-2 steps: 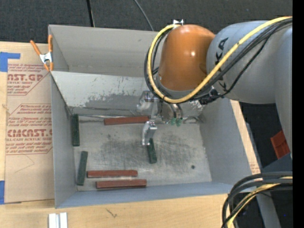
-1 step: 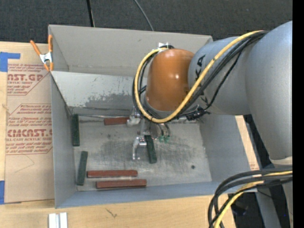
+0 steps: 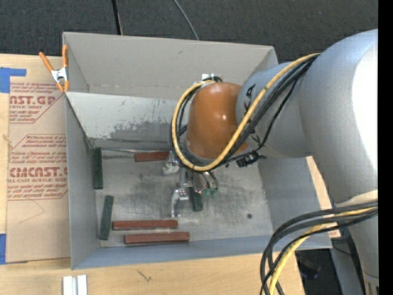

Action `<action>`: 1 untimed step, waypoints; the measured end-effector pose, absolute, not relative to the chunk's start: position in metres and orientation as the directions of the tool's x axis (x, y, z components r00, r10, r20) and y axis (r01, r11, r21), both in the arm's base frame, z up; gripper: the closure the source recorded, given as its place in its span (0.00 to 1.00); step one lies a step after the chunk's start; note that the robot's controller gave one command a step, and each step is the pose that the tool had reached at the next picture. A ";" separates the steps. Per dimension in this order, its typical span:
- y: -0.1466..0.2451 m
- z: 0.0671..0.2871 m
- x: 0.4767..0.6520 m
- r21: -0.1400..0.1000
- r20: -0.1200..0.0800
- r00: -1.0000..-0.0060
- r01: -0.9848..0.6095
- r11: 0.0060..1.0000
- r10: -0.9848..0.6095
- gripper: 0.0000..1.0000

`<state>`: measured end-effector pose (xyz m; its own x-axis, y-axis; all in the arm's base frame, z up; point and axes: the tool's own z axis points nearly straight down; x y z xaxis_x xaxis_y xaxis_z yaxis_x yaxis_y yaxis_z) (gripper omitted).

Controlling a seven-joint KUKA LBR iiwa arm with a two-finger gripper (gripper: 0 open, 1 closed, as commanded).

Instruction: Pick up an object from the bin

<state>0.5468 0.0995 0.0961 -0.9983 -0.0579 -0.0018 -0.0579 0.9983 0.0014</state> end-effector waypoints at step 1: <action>0.003 0.077 0.503 0.005 -0.020 -0.989 0.143 0.990 0.144 1.00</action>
Offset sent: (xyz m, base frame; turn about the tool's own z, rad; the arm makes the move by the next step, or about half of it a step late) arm 0.0000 0.0000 0.0000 0.0000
